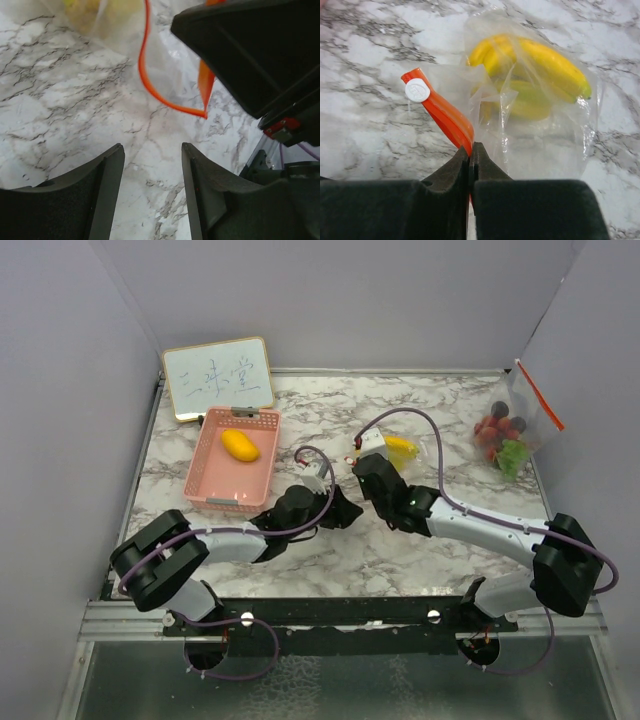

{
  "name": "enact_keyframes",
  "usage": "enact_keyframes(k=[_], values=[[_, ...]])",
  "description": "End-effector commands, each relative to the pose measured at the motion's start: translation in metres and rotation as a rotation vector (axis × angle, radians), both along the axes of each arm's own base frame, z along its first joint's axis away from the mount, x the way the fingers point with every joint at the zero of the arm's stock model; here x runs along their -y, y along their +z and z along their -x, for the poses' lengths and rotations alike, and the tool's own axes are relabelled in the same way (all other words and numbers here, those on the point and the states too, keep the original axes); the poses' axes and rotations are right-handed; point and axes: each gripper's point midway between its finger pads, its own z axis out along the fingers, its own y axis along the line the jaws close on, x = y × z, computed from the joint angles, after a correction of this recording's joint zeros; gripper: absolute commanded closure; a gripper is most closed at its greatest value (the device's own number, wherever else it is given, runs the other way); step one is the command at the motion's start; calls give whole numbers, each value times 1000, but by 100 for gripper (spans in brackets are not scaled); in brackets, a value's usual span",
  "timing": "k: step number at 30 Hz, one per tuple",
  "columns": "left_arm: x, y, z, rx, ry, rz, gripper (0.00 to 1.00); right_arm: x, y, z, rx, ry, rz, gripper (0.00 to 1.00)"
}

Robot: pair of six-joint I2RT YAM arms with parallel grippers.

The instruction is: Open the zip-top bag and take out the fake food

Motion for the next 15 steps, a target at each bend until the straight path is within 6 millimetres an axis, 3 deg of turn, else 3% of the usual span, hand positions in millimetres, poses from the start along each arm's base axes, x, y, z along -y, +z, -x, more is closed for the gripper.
enact_keyframes(k=[1,6,9,15], values=[[25,37,-1,41,-53,133,48,-46,26,-1,-8,119,-204,98],[32,40,-7,23,-40,162,49,-66,37,7,-32,192,-308,98],[31,33,-12,-1,-10,132,52,-75,49,12,-27,237,-373,98],[33,26,-16,-35,17,134,57,-82,60,14,-24,265,-415,98]])
